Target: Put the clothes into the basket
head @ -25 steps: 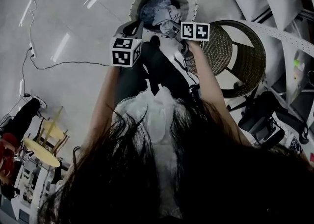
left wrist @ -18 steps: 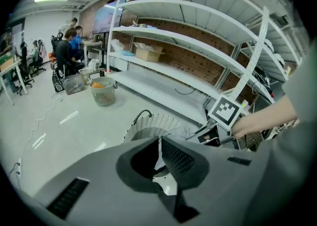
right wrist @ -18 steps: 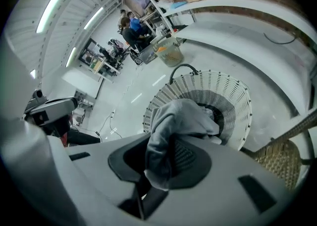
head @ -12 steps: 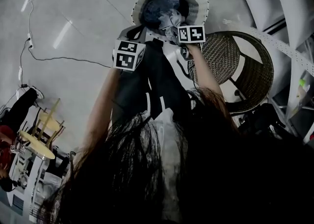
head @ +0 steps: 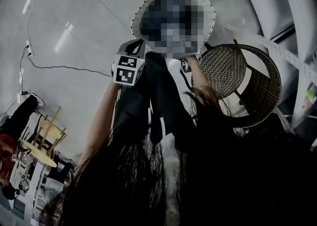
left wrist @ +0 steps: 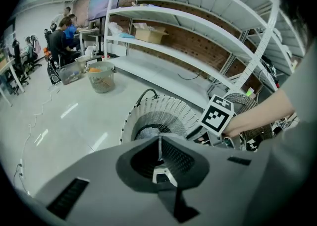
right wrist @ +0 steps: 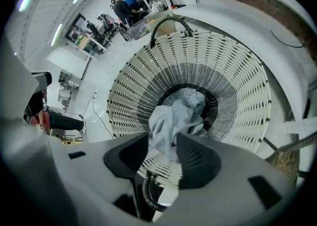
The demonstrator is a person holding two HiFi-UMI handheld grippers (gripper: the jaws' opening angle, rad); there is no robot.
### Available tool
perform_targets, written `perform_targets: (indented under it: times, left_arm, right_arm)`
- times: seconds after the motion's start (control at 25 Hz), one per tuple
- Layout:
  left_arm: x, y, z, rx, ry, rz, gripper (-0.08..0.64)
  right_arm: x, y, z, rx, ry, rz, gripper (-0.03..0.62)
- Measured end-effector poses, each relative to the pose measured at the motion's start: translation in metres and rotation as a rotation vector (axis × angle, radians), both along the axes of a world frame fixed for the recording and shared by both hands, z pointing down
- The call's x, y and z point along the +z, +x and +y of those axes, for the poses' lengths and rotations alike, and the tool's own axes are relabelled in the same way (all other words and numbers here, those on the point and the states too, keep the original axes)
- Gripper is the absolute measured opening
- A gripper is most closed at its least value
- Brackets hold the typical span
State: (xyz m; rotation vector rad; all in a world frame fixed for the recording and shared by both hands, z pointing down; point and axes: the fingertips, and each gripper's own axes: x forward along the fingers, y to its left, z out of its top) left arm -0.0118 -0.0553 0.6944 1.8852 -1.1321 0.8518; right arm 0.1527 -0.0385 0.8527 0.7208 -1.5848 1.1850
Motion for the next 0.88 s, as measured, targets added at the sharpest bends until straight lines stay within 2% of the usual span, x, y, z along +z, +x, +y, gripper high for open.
perform_targets:
  times: [0.04, 0.08, 0.16, 0.56, 0.76, 0.88]
  left_arm:
    - [0.004, 0.000, 0.002, 0.003, -0.007, -0.002, 0.029]
    - [0.008, -0.001, 0.003, 0.004, -0.012, -0.003, 0.029]
    - [0.012, 0.000, 0.003, 0.000, -0.014, -0.003, 0.029]
    - [0.003, 0.002, 0.003, 0.000, -0.003, -0.008, 0.029]
    - [-0.021, -0.001, -0.003, -0.014, 0.037, -0.002, 0.029]
    - [-0.041, -0.007, -0.007, -0.035, 0.063, 0.004, 0.029]
  right_arm:
    - [0.004, 0.001, 0.003, -0.009, -0.008, 0.003, 0.191]
    - [0.007, 0.001, 0.004, -0.018, -0.013, 0.001, 0.217]
    - [0.010, 0.000, 0.005, -0.030, -0.011, -0.012, 0.227]
    - [-0.013, -0.010, -0.006, 0.042, 0.063, -0.122, 0.238]
    - [-0.055, -0.028, -0.024, 0.047, 0.164, -0.229, 0.237]
    - [-0.087, -0.033, -0.034, 0.040, 0.225, -0.260, 0.236]
